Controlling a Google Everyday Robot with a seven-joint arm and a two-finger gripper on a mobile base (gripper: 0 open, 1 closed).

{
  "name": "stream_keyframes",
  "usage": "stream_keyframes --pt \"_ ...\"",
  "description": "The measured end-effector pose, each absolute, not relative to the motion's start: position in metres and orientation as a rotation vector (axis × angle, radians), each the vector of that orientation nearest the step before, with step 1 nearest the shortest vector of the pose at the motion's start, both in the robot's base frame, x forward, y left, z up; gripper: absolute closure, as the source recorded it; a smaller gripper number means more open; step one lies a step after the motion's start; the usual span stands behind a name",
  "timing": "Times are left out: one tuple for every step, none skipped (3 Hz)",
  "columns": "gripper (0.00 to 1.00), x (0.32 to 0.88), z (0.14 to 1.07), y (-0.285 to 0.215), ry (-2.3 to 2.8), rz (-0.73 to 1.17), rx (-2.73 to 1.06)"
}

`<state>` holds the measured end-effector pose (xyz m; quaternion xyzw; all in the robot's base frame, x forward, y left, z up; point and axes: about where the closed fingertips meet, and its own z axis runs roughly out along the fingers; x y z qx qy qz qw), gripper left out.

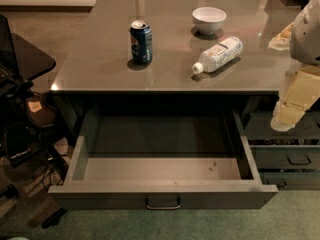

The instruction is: Close top drawer

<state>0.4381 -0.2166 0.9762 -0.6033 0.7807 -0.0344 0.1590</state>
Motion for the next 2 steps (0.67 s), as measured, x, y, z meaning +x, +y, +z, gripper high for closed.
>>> stream_keyframes --pt "0.0 0.438 0.976 -0.217 2.232 -0.098 -1.725" --pt "0.0 0.427 0.963 -0.223 2.232 -0.086 -1.717"
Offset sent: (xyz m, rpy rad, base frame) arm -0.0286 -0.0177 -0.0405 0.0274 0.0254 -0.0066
